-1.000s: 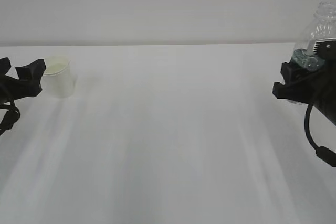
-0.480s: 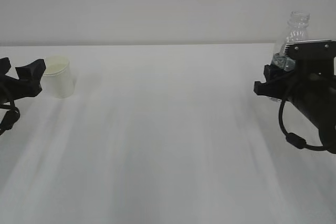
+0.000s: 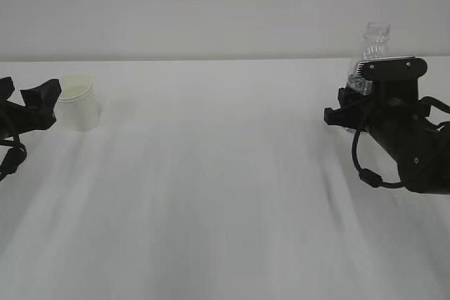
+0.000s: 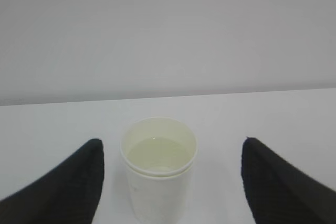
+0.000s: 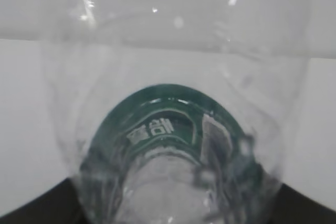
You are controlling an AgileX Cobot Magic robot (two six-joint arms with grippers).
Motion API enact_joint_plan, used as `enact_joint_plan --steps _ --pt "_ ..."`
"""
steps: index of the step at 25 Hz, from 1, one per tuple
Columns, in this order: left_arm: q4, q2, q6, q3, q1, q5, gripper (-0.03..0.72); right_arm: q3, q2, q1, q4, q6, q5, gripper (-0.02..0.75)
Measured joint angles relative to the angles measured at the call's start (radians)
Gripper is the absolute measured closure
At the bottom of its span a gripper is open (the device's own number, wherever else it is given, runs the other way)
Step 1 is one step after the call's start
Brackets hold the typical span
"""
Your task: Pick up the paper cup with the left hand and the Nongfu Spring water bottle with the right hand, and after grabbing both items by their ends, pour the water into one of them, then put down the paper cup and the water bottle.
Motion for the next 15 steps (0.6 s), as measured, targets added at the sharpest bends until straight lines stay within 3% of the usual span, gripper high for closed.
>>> enact_joint_plan --steps 6,15 --pt "0.000 0.000 0.000 0.000 0.000 0.000 0.101 -0.045 0.039 -0.014 -0.018 0.003 0.023 0.352" --pt "0.000 0.000 -0.002 0.000 0.000 0.000 0.101 -0.054 0.060 -0.158 -0.162 0.085 0.046 0.351"
